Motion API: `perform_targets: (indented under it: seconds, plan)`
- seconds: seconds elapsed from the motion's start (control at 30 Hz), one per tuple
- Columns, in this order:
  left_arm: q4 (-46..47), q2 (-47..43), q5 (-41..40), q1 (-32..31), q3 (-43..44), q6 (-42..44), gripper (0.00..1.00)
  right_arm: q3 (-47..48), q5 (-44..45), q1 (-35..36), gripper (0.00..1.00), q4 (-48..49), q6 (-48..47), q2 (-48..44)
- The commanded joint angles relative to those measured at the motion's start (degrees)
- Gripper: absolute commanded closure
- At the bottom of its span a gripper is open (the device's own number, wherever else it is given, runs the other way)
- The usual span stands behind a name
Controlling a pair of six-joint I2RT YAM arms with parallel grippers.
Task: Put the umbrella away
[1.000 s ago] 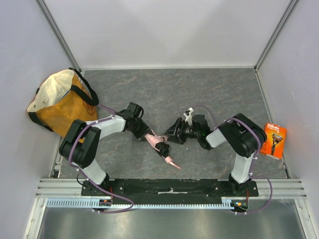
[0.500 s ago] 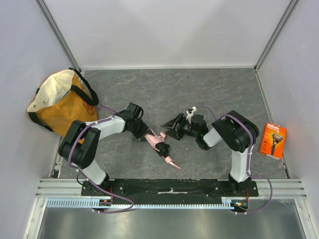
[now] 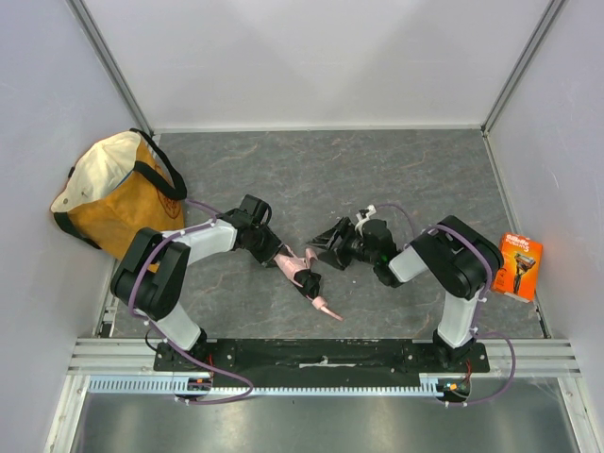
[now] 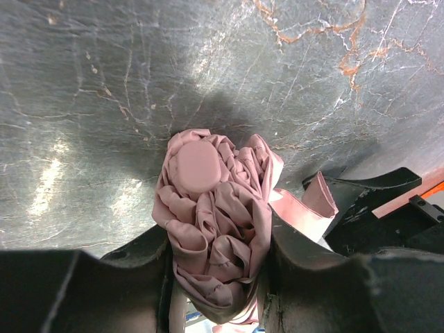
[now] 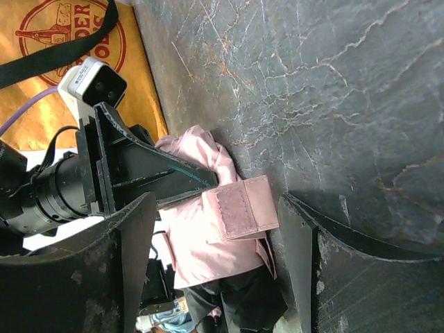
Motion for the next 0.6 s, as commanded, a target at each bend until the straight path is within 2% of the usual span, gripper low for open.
perform_targets:
  seconds: [0.0, 0.17, 0.3, 0.43, 0.57]
  plan:
    - [-9.57, 4.56, -10.97, -0.81, -4.83, 3.77, 0.98, 0.02, 4.84, 1.64, 0.23, -7.45, 0.05, -2.84]
    - [-9.57, 4.73, -10.97, -0.72, -4.66, 3.86, 0.98, -4.37, 8.73, 3.05, 0.21, -5.80, 4.18, -2.15]
    - [-9.66, 4.82, -10.97, -0.72, -4.66, 3.86, 0.98, -10.08, 11.79, 3.58, 0.20, 0.19, 9.81, -1.96]
    - [-9.57, 4.73, -11.06, -0.55, -4.57, 3.86, 0.98, -6.59, 15.23, 2.44, 0.18, -16.02, -0.70, -8.11]
    - [-9.57, 4.82, -10.97, -0.55, -4.57, 3.86, 0.98, -4.82, 18.48, 2.61, 0.18, -24.75, -7.14, -13.39]
